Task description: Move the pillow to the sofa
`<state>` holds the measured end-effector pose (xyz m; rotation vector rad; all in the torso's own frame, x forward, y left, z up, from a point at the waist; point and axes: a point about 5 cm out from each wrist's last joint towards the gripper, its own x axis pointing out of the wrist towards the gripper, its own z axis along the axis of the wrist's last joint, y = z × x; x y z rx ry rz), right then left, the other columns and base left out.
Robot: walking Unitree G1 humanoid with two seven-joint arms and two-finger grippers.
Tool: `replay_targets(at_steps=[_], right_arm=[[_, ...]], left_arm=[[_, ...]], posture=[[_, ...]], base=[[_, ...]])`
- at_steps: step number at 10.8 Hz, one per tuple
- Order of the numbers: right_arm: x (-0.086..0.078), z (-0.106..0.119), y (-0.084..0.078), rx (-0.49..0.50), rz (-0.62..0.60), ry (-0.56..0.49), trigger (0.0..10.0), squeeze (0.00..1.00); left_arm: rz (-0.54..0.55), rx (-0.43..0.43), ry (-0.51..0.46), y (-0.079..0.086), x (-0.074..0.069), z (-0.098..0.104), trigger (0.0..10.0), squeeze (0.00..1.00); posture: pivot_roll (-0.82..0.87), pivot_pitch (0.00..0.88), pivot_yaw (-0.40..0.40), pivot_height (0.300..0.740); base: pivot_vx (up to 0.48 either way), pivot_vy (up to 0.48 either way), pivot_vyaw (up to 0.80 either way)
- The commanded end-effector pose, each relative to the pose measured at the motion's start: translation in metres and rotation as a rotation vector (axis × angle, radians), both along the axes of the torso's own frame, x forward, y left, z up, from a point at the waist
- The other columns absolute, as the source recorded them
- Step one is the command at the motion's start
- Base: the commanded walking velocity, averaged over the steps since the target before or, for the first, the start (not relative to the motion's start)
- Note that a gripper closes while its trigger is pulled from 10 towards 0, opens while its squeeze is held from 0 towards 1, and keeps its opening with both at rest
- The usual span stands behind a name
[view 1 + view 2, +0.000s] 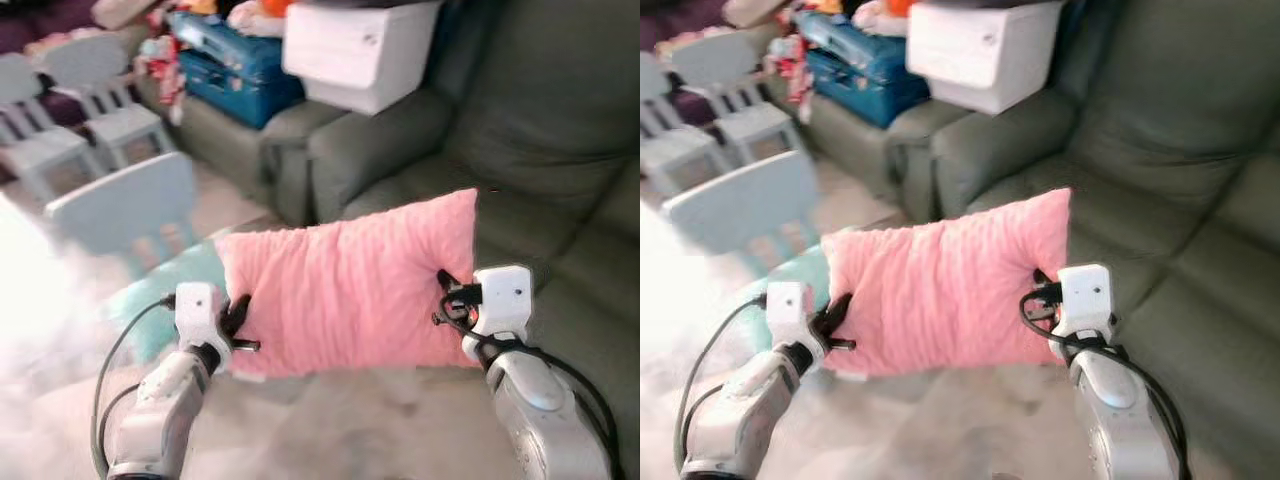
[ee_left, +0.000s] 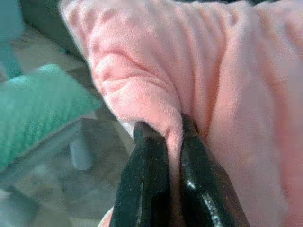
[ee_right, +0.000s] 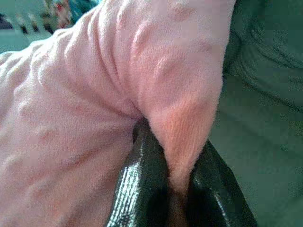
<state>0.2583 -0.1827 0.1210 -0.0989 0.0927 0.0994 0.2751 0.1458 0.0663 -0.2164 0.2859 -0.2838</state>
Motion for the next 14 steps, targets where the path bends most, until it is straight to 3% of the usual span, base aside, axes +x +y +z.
replay_targets(at_steps=[1, 3, 14], right_arm=[[0.0015, 0.0067, 0.0013, 0.005, 0.003, -0.031, 10.0, 0.0], [0.0018, 0.0066, 0.0004, 0.004, -0.001, -0.029, 10.0, 0.0], [0.0016, 0.0052, -0.0002, -0.003, 0.007, -0.02, 10.0, 0.0]], left_arm=[[0.004, 0.02, -0.017, 0.0034, 0.0011, 0.0035, 10.0, 0.0], [0.001, 0.003, -0.04, 0.0022, 0.0012, 0.0064, 10.0, 0.0], [0.009, -0.019, -0.029, -0.001, 0.0021, 0.0048, 10.0, 0.0]], posture=[[-0.23, 0.083, 0.037, 0.74], [-0.23, 0.082, 0.039, 0.74], [-0.24, 0.079, 0.033, 0.74]], base=[[0.0, 0.0, 0.0], [0.0, 0.0, -0.22], [0.0, 0.0, -0.78]])
